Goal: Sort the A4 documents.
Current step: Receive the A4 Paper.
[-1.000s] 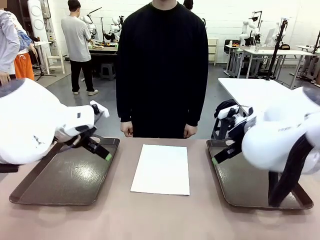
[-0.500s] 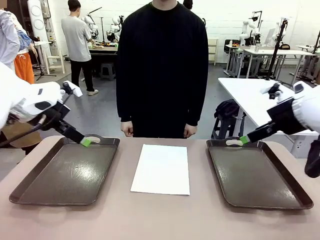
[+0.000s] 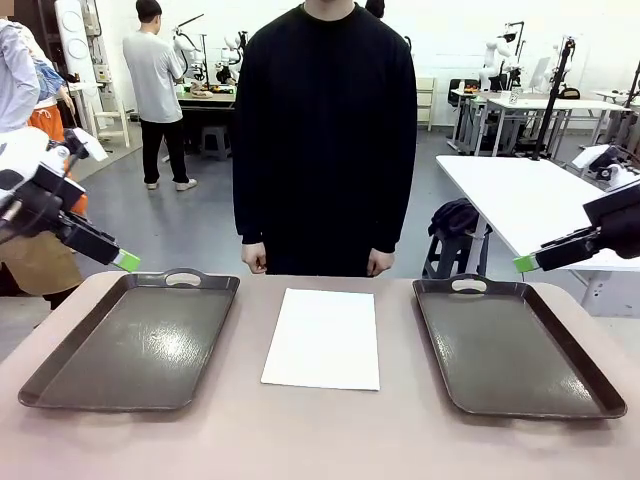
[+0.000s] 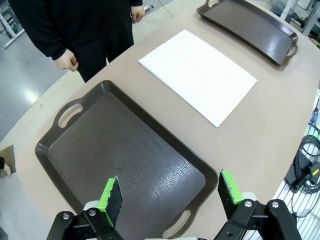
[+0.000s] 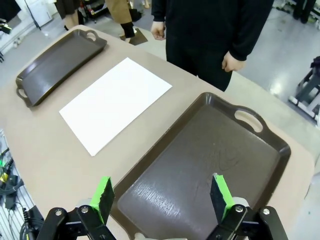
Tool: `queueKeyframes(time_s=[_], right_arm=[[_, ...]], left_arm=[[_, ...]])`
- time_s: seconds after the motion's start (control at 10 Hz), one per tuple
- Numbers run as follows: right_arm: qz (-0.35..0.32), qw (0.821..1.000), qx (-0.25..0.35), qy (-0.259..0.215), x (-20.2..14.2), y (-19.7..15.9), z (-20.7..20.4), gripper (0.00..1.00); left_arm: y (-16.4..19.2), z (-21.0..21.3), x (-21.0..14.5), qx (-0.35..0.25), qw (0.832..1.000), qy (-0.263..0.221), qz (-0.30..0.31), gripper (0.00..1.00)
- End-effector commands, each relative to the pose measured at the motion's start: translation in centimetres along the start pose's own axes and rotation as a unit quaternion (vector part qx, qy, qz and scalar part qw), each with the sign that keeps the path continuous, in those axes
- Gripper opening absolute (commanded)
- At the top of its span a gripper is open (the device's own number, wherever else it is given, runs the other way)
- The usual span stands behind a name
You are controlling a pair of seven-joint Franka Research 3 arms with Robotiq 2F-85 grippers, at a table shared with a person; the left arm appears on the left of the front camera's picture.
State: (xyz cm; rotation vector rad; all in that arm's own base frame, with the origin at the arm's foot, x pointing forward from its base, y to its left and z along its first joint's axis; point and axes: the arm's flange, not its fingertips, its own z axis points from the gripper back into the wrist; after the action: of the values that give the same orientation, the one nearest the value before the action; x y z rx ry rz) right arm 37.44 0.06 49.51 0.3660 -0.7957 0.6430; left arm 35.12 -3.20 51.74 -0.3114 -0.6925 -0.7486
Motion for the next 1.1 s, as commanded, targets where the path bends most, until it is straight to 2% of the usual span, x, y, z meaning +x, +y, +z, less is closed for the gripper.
queueKeyframes(time_s=[0.0,0.3,0.7,1.0], right_arm=[[0.005,1.0,-0.003,-0.007,-2.7,0.9,0.6,1.0],[0.02,1.0,0.014,-0.014,-2.9,1.2,1.3,1.0],[0.031,0.998,0.046,-0.022,-3.6,0.8,1.6,1.0],[0.037,0.998,0.054,-0.009,-3.5,0.7,1.3,1.0]], left_arm=[[-0.7,-0.1,-3.3,-0.001,1.0,0.002,-0.012,1.0],[-0.6,-0.9,-3.7,0.003,1.0,0.018,-0.021,1.0],[0.1,0.0,-4.4,-0.024,0.999,0.001,-0.021,1.0],[0.0,0.3,-5.0,-0.027,1.0,-0.004,-0.016,1.0]])
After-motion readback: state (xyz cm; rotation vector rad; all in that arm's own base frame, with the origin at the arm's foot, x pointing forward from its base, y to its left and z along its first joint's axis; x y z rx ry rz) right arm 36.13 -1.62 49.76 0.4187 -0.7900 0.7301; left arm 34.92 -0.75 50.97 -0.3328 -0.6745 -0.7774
